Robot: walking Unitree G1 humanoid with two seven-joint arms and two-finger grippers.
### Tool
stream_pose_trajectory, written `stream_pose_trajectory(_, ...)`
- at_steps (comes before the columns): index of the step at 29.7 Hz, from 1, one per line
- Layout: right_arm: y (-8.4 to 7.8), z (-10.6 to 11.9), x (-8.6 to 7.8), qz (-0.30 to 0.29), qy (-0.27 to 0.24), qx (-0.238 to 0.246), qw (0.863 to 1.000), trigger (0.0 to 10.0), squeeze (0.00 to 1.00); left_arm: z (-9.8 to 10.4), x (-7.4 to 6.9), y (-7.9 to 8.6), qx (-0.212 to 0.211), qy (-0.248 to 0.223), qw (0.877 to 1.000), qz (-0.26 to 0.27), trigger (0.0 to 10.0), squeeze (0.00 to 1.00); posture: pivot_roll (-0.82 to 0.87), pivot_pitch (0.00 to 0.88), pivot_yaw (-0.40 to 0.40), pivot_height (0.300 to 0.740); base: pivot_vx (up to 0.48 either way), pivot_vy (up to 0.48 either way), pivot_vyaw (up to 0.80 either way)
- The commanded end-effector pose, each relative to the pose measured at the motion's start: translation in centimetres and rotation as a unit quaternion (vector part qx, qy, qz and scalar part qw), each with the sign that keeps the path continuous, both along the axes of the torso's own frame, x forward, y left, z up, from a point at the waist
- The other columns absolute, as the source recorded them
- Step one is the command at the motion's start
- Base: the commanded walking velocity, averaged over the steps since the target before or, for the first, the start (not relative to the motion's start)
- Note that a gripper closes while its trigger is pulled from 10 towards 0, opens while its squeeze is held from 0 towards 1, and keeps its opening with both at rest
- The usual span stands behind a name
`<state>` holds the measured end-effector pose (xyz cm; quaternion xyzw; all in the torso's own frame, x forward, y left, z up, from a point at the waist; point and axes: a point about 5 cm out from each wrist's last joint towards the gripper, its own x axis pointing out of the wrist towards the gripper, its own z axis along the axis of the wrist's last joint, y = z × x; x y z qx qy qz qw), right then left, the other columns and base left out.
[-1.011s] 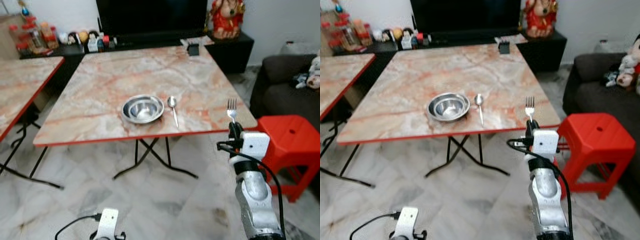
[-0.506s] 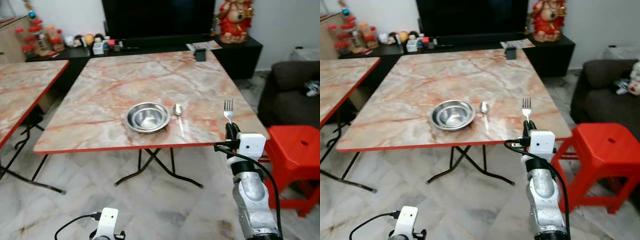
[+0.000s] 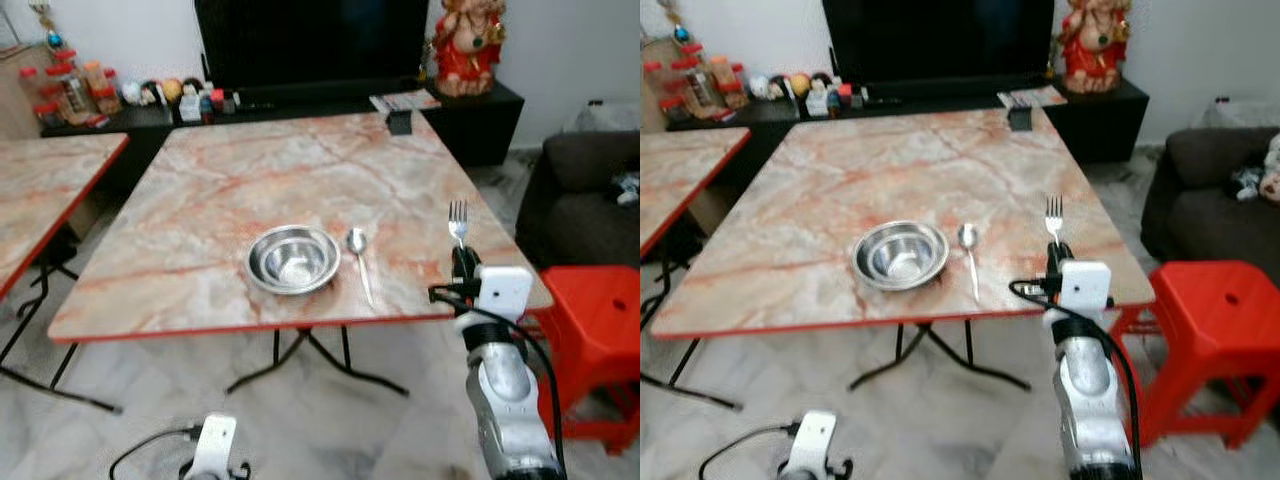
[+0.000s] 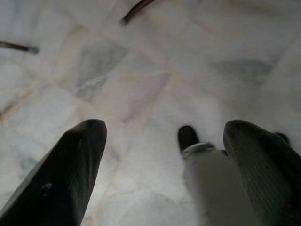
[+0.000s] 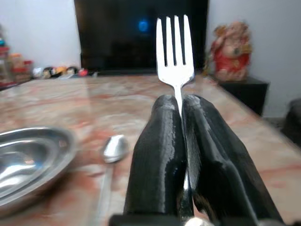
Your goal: Setting the table
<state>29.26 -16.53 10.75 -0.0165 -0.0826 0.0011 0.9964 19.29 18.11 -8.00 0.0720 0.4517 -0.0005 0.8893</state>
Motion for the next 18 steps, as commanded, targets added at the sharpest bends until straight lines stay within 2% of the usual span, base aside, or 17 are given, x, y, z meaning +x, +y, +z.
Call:
stream_pose_trajectory(1, 0.43, 0.46, 0.21, 0.01, -0.008, 0.0, 1.0, 10.0, 0.0, -0.1, -0.18, 0.04, 0.001, 0.005, 1.0, 0.001, 10.0, 0.0, -0.09, 0.0, 0.033, 0.74, 0.322, 0.0, 0.0)
stream_pose_trajectory(18, 0.55, 0.41, 0.41, 0.016, -0.005, -0.004, 1.0, 10.0, 0.0, -0.14, -0.22, -0.13, 0.001, 0.006, 1.0, -0.004, 10.0, 0.0, -0.09, 0.0, 0.026, 0.74, 0.321, 0.0, 0.0)
